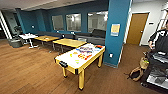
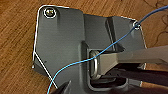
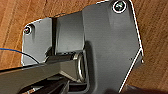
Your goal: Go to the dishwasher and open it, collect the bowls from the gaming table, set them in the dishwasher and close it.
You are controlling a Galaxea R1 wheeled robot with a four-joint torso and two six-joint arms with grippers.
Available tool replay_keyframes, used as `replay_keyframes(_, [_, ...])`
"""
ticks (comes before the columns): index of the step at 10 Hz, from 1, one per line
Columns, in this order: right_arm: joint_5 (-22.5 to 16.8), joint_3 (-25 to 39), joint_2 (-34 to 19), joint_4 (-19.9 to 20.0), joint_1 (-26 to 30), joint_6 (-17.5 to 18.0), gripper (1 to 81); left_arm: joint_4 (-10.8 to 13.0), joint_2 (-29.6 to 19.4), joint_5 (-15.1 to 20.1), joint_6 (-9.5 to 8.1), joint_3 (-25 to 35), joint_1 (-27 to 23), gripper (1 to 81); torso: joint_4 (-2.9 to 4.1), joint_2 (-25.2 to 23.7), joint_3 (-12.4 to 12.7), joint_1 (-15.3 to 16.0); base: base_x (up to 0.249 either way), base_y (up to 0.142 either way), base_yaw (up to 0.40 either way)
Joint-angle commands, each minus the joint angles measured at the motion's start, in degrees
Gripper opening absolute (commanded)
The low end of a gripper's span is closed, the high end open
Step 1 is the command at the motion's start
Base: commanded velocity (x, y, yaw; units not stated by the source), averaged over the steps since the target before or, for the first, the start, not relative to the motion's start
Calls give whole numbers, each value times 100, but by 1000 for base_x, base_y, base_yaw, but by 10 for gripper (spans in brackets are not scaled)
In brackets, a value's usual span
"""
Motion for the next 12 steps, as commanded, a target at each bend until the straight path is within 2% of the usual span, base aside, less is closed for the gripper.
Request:
replay_keyframes(1, [-270,15,21,2,260,-28,811,58,-25,290,46,24,-202,811,0,0,0,0,0,0,-326])
replay_keyframes(3, [-270,15,21,2,260,-28,811,66,-34,298,55,32,-202,811,0,0,0,0,0,0,-190])
replay_keyframes(12, [-270,15,21,10,243,-28,811,67,-25,272,46,41,-185,811,0,0,0,0,0,0,0])
